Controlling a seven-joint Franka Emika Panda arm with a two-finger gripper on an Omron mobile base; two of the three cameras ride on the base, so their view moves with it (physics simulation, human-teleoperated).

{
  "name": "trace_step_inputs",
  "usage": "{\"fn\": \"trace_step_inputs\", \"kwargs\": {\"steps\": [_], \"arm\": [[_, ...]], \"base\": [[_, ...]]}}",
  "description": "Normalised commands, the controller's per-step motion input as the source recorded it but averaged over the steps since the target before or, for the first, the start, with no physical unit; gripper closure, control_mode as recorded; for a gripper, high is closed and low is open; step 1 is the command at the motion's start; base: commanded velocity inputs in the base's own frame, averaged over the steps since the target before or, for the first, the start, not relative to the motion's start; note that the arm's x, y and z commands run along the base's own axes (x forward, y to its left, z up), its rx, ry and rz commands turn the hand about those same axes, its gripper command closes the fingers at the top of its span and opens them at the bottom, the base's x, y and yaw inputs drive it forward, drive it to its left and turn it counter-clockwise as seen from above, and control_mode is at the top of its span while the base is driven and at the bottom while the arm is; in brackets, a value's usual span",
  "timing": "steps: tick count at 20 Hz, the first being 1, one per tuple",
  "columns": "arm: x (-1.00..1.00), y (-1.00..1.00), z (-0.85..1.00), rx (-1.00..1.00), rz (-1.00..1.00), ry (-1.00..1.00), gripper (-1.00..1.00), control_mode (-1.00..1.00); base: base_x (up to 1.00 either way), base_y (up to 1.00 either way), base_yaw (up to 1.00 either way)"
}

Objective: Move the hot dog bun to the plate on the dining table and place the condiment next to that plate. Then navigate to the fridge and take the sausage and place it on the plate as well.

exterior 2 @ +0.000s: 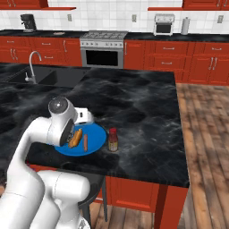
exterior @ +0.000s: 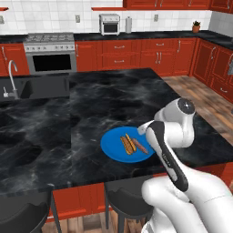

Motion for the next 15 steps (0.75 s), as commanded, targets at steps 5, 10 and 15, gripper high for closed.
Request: {"fn": "trace_step_inputs", "kwargs": {"steps": [5, 10, 15], "arm": [[-0.50, 0.00, 0.44, 0.00, 0.00, -0.18, -1.00, -1.00], [-0.32, 0.01, 0.49, 0.00, 0.00, -0.09, -1.00, -1.00], [-0.10, 0.06, 0.47, -0.01, 0.00, -0.04, -1.00, -1.00]], "base": [[0.00, 0.00, 0.00], [0.00, 0.00, 0.00], [0.00, 0.00, 0.00]]}}
